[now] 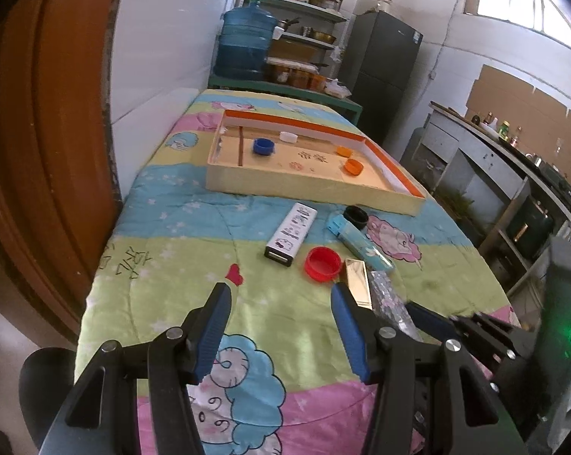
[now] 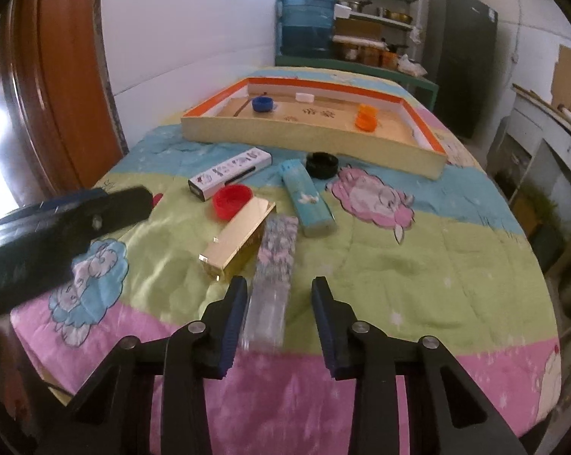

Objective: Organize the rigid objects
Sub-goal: 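Grasp the gold box with the left tool while the right tool grasps the clear glittery tube, then carry the gold box and clear tube over the cardboard tray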

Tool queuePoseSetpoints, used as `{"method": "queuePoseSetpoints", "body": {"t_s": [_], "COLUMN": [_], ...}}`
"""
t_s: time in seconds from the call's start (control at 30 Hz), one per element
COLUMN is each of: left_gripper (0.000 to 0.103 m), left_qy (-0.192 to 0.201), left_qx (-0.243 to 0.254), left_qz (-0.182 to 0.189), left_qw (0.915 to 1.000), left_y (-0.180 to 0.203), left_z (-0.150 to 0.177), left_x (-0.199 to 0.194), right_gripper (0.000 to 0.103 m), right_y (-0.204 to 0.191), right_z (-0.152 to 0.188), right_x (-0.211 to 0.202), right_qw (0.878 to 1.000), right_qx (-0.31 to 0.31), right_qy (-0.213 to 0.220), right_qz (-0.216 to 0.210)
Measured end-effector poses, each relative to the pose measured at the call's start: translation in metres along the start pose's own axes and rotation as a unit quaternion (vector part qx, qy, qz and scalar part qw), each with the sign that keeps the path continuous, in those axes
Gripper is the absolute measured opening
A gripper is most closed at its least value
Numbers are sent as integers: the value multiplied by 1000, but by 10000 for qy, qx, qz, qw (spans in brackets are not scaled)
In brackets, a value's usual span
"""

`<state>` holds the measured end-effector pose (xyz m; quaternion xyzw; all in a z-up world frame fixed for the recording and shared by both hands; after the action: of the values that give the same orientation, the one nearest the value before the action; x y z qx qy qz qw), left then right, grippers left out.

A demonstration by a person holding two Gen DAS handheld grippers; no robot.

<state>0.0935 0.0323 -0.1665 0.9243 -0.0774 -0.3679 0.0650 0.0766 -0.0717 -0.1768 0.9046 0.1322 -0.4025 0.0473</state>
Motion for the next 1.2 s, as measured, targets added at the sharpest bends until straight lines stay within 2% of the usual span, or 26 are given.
{"method": "queuePoseSetpoints", "body": {"t_s": [0.03,0.1,0.23,0.37,0.5,0.63,0.83,0.9,1.2], "left_gripper": [54,54,54,54,54,41,22,19,18], "left_qy": [-11,-50,-147,-237,-420,-565,-450,-426,-246], "left_qx": [25,77,258,447,577,618,646,656,626], "left_qz": [11,58,258,474,493,337,198,224,211], "left_qw": [10000,9999,9992,9976,9962,9959,9967,9967,9975], "left_y": [2,6,23,43,58,62,60,61,57], "left_z": [1,1,2,4,8,13,10,11,3], "left_x": [0,2,6,14,33,50,54,53,40], "right_gripper": [25,21,20,20,20,20,20,20,20], "right_y": [0,1,9,30,49,62,72,72,73], "right_z": [-3,-7,-9,-8,-8,-4,0,1,0], "right_x": [5,8,8,-10,-23,-26,-21,-20,-20], "right_qw": [10000,9999,9995,9982,9976,9965,9949,9947,9938], "right_qx": [-16,10,183,475,604,764,939,959,1021], "right_qy": [-19,-20,-30,163,312,325,321,322,334], "right_qz": [-33,-115,-273,-314,-105,-119,-174,-199,-293]}}
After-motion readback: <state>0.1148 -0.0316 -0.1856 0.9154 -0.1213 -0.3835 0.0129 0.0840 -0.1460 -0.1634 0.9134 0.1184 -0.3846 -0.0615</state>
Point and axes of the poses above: each gripper's, at about its wrist camera, not at the fingertips, and x roughly the way its jaws point, y to its right, z to its underside, the point moved 9 cm from there along x, roughly the way its jaws point, and after that the axes turned 4 degrees about -z, right-handed, at the moved point
